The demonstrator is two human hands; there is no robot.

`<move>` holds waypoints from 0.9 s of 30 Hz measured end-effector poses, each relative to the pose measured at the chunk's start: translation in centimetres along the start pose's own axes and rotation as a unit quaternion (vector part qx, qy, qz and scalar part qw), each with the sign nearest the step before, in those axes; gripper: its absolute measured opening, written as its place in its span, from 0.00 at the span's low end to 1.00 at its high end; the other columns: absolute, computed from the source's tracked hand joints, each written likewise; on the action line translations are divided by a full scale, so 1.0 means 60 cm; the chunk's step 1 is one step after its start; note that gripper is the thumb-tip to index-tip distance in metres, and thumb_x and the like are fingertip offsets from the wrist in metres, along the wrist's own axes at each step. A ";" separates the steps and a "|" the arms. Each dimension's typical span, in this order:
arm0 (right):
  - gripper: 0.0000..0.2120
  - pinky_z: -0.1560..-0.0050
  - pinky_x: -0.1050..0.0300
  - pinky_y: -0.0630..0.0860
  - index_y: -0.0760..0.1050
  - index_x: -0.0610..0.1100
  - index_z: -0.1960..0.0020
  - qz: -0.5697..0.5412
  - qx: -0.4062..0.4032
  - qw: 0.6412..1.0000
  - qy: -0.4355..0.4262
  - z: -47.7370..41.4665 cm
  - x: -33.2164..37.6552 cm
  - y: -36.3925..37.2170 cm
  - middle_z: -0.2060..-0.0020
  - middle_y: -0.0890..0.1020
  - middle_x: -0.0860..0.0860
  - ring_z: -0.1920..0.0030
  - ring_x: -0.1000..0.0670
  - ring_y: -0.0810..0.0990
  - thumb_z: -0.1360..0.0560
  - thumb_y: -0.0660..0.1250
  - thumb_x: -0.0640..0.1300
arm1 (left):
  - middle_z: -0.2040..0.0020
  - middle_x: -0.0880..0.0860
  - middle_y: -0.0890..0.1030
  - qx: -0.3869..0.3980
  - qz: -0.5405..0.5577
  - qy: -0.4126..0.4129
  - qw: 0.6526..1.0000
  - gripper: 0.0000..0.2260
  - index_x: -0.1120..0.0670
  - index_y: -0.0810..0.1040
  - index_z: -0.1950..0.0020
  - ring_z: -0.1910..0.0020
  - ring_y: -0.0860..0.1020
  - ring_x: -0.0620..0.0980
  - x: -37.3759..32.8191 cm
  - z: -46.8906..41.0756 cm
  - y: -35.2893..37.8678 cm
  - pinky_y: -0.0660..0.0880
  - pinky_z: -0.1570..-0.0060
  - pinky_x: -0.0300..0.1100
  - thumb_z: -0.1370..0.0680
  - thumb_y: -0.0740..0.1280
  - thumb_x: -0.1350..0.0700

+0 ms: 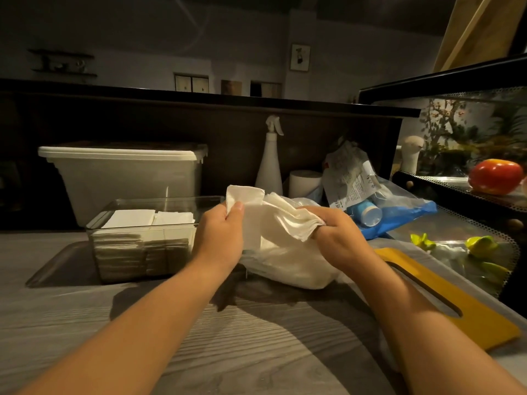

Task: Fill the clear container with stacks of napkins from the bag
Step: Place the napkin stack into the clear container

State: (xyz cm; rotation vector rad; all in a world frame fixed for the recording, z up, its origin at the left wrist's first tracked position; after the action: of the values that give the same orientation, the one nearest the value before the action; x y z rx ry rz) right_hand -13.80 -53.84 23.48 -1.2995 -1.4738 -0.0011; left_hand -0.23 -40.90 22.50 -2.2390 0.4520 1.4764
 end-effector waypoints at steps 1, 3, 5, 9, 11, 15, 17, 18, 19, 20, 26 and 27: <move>0.18 0.46 0.48 0.77 0.83 0.54 0.45 -0.036 0.002 0.999 -0.007 0.002 0.006 0.000 0.53 0.85 0.52 0.48 0.47 0.80 0.21 0.60 0.36 | 0.56 0.50 0.78 -0.013 0.006 0.003 1.000 0.13 0.50 0.76 0.52 0.56 0.76 0.47 -0.002 0.002 -0.003 0.74 0.62 0.42 0.15 0.55 0.47; 0.17 0.50 0.52 0.77 0.83 0.56 0.51 -0.105 0.006 0.994 0.004 0.005 0.012 -0.002 0.56 0.84 0.52 0.50 0.48 0.81 0.21 0.61 0.36 | 0.58 0.49 0.78 -0.044 0.006 0.034 0.998 0.13 0.50 0.76 0.54 0.59 0.77 0.45 -0.011 0.006 -0.009 0.72 0.66 0.38 0.15 0.55 0.48; 0.17 0.51 0.54 0.76 0.81 0.57 0.54 -0.158 0.019 0.987 0.028 0.008 0.016 0.002 0.56 0.84 0.53 0.51 0.48 0.81 0.21 0.62 0.36 | 0.60 0.46 0.78 -0.069 0.002 0.072 0.995 0.12 0.49 0.75 0.53 0.61 0.77 0.43 -0.025 0.010 -0.022 0.71 0.70 0.31 0.15 0.55 0.49; 0.13 0.47 0.48 0.77 0.80 0.53 0.54 -0.257 0.014 0.963 0.081 0.010 0.023 0.013 0.57 0.85 0.51 0.49 0.43 0.81 0.21 0.63 0.36 | 0.61 0.46 0.75 -0.093 -0.029 0.076 0.992 0.14 0.46 0.71 0.59 0.62 0.74 0.43 -0.050 0.000 -0.049 0.69 0.69 0.36 0.15 0.55 0.49; 0.14 0.54 0.53 0.76 0.80 0.51 0.55 -0.290 0.010 0.953 0.091 0.007 0.032 0.019 0.64 0.85 0.54 0.54 0.47 0.81 0.21 0.62 0.35 | 0.61 0.48 0.75 -0.107 -0.042 0.071 0.991 0.15 0.48 0.71 0.60 0.62 0.74 0.45 -0.054 -0.010 -0.067 0.70 0.68 0.40 0.15 0.56 0.48; 0.12 0.51 0.48 0.77 0.80 0.45 0.56 -0.347 0.026 0.932 0.097 -0.011 0.072 0.019 0.61 0.83 0.47 0.55 0.43 0.80 0.21 0.60 0.35 | 0.52 0.50 0.78 -0.116 0.002 0.057 0.992 0.09 0.51 0.73 0.49 0.55 0.76 0.47 -0.050 -0.037 -0.114 0.71 0.65 0.38 0.15 0.57 0.48; 0.12 0.53 0.48 0.79 0.80 0.43 0.52 -0.382 0.040 0.916 0.118 -0.028 0.092 0.023 0.59 0.83 0.45 0.57 0.44 0.81 0.21 0.58 0.36 | 0.50 0.52 0.80 -0.107 0.094 0.018 0.990 0.08 0.51 0.76 0.47 0.52 0.79 0.50 -0.049 -0.042 -0.130 0.75 0.61 0.42 0.16 0.59 0.50; 0.13 0.56 0.49 0.80 0.80 0.42 0.48 -0.400 0.050 0.906 0.132 -0.038 0.103 0.029 0.58 0.84 0.45 0.58 0.44 0.81 0.20 0.57 0.37 | 0.50 0.52 0.81 -0.090 0.129 -0.013 0.987 0.09 0.52 0.77 0.47 0.53 0.80 0.50 -0.046 -0.040 -0.133 0.75 0.60 0.44 0.16 0.59 0.50; 0.14 0.58 0.49 0.80 0.79 0.42 0.43 -0.420 0.062 0.893 0.149 -0.043 0.111 0.036 0.56 0.84 0.44 0.57 0.44 0.82 0.19 0.56 0.39 | 0.51 0.53 0.82 -0.060 0.159 -0.046 0.984 0.09 0.53 0.78 0.46 0.54 0.81 0.51 -0.040 -0.036 -0.132 0.76 0.60 0.45 0.16 0.60 0.51; 0.15 0.58 0.49 0.81 0.78 0.43 0.40 -0.446 0.077 0.876 0.164 -0.046 0.115 0.045 0.56 0.85 0.44 0.56 0.44 0.82 0.18 0.55 0.41 | 0.52 0.55 0.84 -0.024 0.199 -0.079 0.977 0.10 0.54 0.79 0.46 0.55 0.82 0.53 -0.032 -0.030 -0.129 0.78 0.60 0.47 0.16 0.60 0.51; 0.11 0.53 0.45 0.81 0.76 0.45 0.42 -0.512 0.131 0.814 0.241 -0.037 0.100 0.114 0.51 0.83 0.42 0.50 0.41 0.81 0.18 0.56 0.40 | 0.47 0.60 0.85 0.109 0.327 -0.213 0.914 0.20 0.51 0.85 0.46 0.48 0.83 0.62 0.014 -0.009 -0.104 0.78 0.48 0.58 0.17 0.53 0.47; 0.10 0.54 0.44 0.81 0.75 0.45 0.41 -0.515 0.122 0.811 0.250 -0.037 0.093 0.118 0.49 0.83 0.42 0.48 0.41 0.81 0.18 0.57 0.41 | 0.46 0.60 0.85 0.119 0.345 -0.218 0.905 0.22 0.50 0.85 0.44 0.46 0.82 0.63 0.016 -0.007 -0.101 0.77 0.44 0.59 0.17 0.53 0.43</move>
State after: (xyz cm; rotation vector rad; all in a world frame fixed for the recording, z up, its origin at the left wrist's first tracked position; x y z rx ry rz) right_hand -6.18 -48.56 23.91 -0.1284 -1.4657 -0.7829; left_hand 3.41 -35.95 22.74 -1.5374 1.2809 2.0508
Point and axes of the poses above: each hand's wrist, its own z-axis away from the middle knuckle, its own y-axis out of the palm, x = y × z, the point moved 3 cm from there along -z, towards the middle knuckle
